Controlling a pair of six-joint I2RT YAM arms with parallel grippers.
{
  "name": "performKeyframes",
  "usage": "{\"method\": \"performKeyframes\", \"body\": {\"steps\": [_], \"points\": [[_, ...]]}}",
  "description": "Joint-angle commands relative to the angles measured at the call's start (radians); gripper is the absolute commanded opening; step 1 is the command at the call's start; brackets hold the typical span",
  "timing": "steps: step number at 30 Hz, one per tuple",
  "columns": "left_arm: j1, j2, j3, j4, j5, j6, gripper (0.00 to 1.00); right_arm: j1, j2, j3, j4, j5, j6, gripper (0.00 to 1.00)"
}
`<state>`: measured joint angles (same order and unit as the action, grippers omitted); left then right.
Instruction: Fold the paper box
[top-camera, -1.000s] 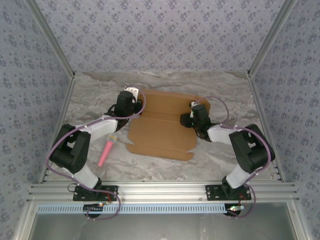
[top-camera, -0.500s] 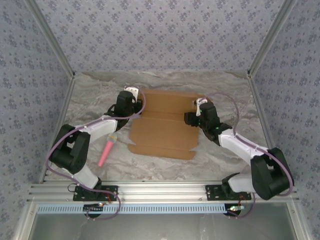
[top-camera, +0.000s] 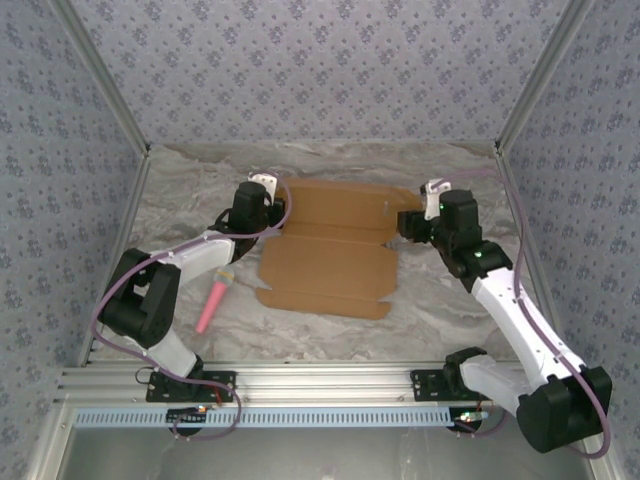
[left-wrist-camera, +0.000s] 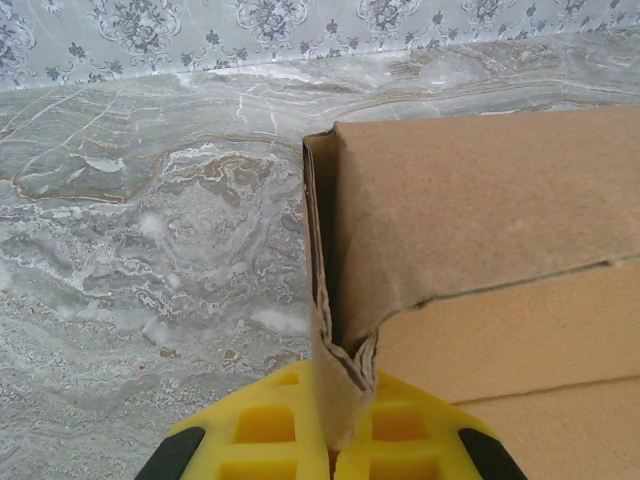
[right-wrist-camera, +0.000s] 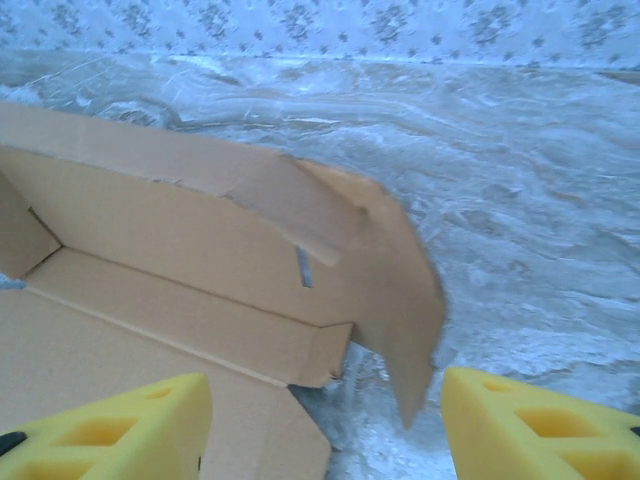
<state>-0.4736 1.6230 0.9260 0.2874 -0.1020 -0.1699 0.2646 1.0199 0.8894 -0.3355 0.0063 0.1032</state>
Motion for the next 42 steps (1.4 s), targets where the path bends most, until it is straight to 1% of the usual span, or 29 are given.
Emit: {"method": "performKeyframes", "body": {"steps": [1, 5, 8, 11, 13, 16, 19, 22, 25, 33, 42], "points": [[-0.008, -0.043, -0.005, 0.013, -0.002, -0.016, 0.00, -0.057, -0.021, 0.042, -0.102, -0.014, -0.030, 0.64], [-0.007, -0.046, -0.007, 0.013, -0.004, -0.014, 0.00, -0.155, -0.040, 0.038, -0.071, -0.063, 0.001, 0.64], [-0.008, -0.046, -0.006, 0.013, -0.005, -0.014, 0.00, -0.242, -0.013, 0.046, -0.058, -0.121, 0.027, 0.64], [-0.008, -0.048, -0.006, 0.012, -0.001, -0.018, 0.00, -0.324, 0.053, 0.052, -0.036, -0.178, 0.041, 0.64], [-0.007, -0.048, -0.007, 0.015, 0.001, -0.019, 0.00, -0.360, 0.108, 0.044, -0.003, -0.225, 0.049, 0.65], [-0.008, -0.048, -0.009, 0.021, 0.005, -0.023, 0.00, -0.386, 0.208, 0.019, 0.075, -0.300, 0.076, 0.65], [-0.008, -0.047, -0.007, 0.019, 0.010, -0.025, 0.00, -0.391, 0.313, 0.023, 0.118, -0.350, 0.073, 0.65], [-0.007, -0.049, -0.007, 0.018, 0.010, -0.025, 0.00, -0.394, 0.403, 0.027, 0.172, -0.426, 0.071, 0.65], [-0.007, -0.050, -0.007, 0.016, 0.010, -0.024, 0.00, -0.392, 0.452, 0.016, 0.223, -0.513, 0.073, 0.63], [-0.008, -0.045, -0.006, 0.021, 0.014, -0.026, 0.00, -0.360, 0.452, -0.033, 0.283, -0.598, 0.046, 0.62], [-0.008, -0.049, -0.006, 0.015, 0.014, -0.023, 0.00, -0.302, 0.460, -0.037, 0.297, -0.604, -0.001, 0.61]]}}
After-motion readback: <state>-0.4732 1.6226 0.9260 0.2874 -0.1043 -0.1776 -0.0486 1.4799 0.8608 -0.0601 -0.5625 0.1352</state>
